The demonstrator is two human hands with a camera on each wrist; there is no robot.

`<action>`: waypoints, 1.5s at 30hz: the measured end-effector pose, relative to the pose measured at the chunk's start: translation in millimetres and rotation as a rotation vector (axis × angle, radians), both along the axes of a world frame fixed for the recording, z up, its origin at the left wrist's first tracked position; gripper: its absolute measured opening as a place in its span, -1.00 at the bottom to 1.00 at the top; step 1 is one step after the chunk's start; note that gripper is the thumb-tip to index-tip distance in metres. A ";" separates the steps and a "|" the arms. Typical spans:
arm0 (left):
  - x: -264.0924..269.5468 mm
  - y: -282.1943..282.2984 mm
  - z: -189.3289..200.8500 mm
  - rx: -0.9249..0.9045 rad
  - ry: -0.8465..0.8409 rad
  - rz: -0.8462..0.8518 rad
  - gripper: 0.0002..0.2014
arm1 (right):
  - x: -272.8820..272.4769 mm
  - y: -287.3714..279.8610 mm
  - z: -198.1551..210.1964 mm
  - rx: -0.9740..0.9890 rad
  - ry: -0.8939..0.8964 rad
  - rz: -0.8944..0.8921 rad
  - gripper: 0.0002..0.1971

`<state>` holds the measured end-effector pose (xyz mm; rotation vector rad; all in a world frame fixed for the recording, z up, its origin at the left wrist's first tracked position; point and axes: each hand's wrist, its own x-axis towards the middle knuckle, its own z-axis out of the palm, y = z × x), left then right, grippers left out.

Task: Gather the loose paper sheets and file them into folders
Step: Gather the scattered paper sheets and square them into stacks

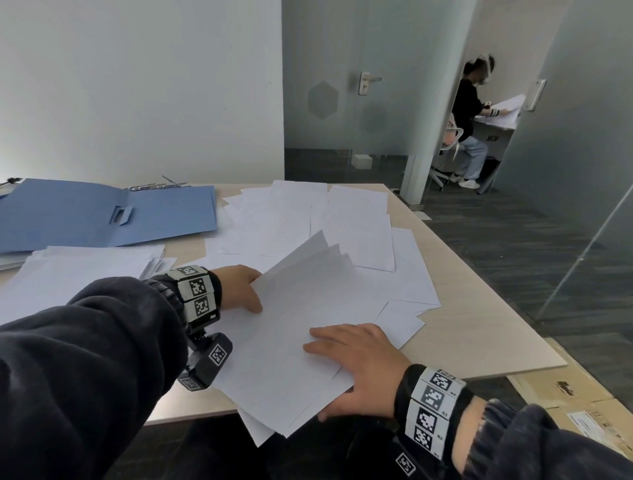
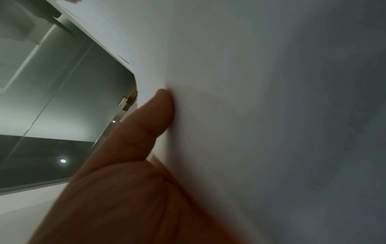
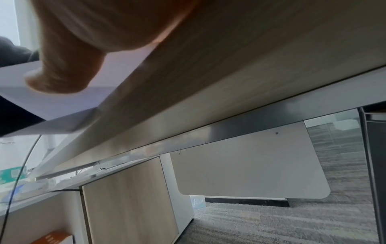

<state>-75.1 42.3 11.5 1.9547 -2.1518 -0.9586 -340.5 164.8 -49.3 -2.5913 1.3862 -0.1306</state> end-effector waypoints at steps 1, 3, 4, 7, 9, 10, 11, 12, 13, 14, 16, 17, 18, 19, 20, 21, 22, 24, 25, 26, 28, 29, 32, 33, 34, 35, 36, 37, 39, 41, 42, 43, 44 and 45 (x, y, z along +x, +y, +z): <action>6.2 1.4 0.9 0.041 0.053 -0.002 -0.73 | -2.3 0.5 1.9 0.010 -0.010 -0.007 -0.02; 17.7 5.2 4.4 0.097 0.173 0.010 -0.68 | -7.1 -0.9 4.6 -0.011 -0.043 -0.054 -0.09; 22.5 6.5 5.7 0.121 0.241 0.025 -0.64 | -9.3 -1.5 6.6 -0.038 -0.082 -0.102 -0.12; 34.4 8.6 7.5 0.120 0.465 0.085 -0.64 | -14.9 -5.5 16.3 -0.129 -0.324 -0.393 -0.07; 39.2 8.1 7.8 0.053 0.605 0.125 -0.61 | -16.8 -8.4 27.7 -0.125 -0.674 -0.589 -0.09; 40.1 8.4 7.6 0.024 0.694 0.149 -0.59 | -16.4 -9.7 34.6 -0.087 -0.893 -0.642 -0.12; 39.0 8.7 8.0 0.000 0.794 0.171 -0.59 | -15.6 -13.9 39.8 -0.016 -1.119 -0.682 -0.16; 37.6 8.5 8.3 -0.025 0.883 0.186 -0.54 | -14.7 -20.6 43.3 0.073 -1.313 -0.726 -0.20; 35.3 7.6 8.4 -0.051 0.958 0.195 -0.42 | -14.4 -29.4 45.8 0.179 -1.468 -0.757 -0.23; 31.4 8.2 10.5 -0.074 1.019 0.199 -0.28 | -14.2 -39.6 46.7 0.312 -1.572 -0.755 -0.20; 22.2 9.9 13.7 -0.128 1.110 0.197 -0.22 | -11.0 -56.0 49.6 0.528 -1.655 -0.666 0.01; 17.3 10.9 14.6 -0.157 1.143 0.201 -0.33 | -7.4 -60.5 52.5 0.531 -1.651 -0.638 0.03; 12.5 12.6 16.0 -0.185 1.173 0.221 -0.46 | -3.1 -62.8 56.7 0.468 -1.629 -0.608 -0.07; 8.4 14.7 17.9 -0.212 1.201 0.248 -0.57 | 0.4 -66.3 60.3 0.379 -1.607 -0.580 -0.23; 6.3 16.4 18.9 -0.233 1.232 0.261 -0.61 | 4.9 -67.3 65.4 0.302 -1.577 -0.564 -0.39; 5.5 17.1 18.5 -0.246 1.259 0.257 -0.60 | 8.0 -69.3 68.2 0.250 -1.554 -0.566 -0.44; 6.1 17.4 17.7 -0.247 1.281 0.243 -0.57 | 9.2 -70.5 69.7 0.221 -1.541 -0.578 -0.39; 9.1 18.8 15.2 -0.219 1.296 0.226 -0.50 | 8.6 -72.6 67.5 0.214 -1.532 -0.563 -0.36; 10.8 20.2 13.3 -0.198 1.261 0.229 -0.47 | 8.1 -71.7 65.0 0.223 -1.522 -0.541 -0.43; 12.6 21.9 10.6 -0.174 1.182 0.229 -0.43 | 8.4 -69.3 63.0 0.238 -1.503 -0.521 -0.51; 15.1 26.1 5.9 -0.108 0.938 0.145 -0.44 | 9.7 -62.9 59.5 0.266 -1.483 -0.489 -0.58; 16.3 27.5 3.6 -0.070 0.826 0.089 -0.48 | 8.7 -62.4 55.7 0.274 -1.470 -0.487 -0.58; 18.4 29.7 2.8 -0.065 0.536 0.000 -0.52 | 3.8 -66.0 46.5 0.282 -1.336 -0.567 -0.60; 17.8 29.4 3.7 -0.108 0.407 -0.026 -0.52 | 1.4 -66.6 46.0 0.270 -1.267 -0.614 -0.52; 16.8 29.2 4.5 -0.158 0.272 -0.044 -0.51 | -2.4 -68.1 46.0 0.251 -1.230 -0.655 -0.50; 15.5 29.9 5.3 -0.201 0.160 -0.051 -0.47 | -5.9 -68.9 47.4 0.223 -1.233 -0.692 -0.59; 14.8 30.4 5.3 -0.212 0.065 -0.051 -0.39 | -10.2 -69.8 49.7 0.194 -1.253 -0.737 -0.73; 14.1 31.6 4.5 -0.189 -0.026 -0.064 -0.27 | -15.3 -70.9 51.5 0.178 -1.289 -0.787 -0.84; 13.4 33.2 -0.4 -0.072 -0.204 -0.146 0.13 | -26.9 -72.9 52.9 0.149 -1.380 -0.901 -0.94; 11.2 38.8 -4.4 0.036 -0.387 -0.240 0.45 | -37.0 -74.8 51.8 0.138 -1.446 -0.975 -0.95; 9.2 43.0 -5.5 0.066 -0.451 -0.275 0.45 | -41.3 -75.6 51.0 0.145 -1.465 -1.006 -0.95; 7.2 46.6 -6.4 0.083 -0.493 -0.296 0.41 | -45.0 -76.3 50.1 0.153 -1.469 -1.030 -0.96; 5.6 49.5 -7.1 0.088 -0.519 -0.310 0.36 | -48.0 -76.1 49.9 0.158 -1.464 -1.056 -0.97; 3.0 52.8 -5.8 0.089 -0.539 -0.323 0.34 | -51.0 -76.2 49.0 0.159 -1.460 -1.072 -0.98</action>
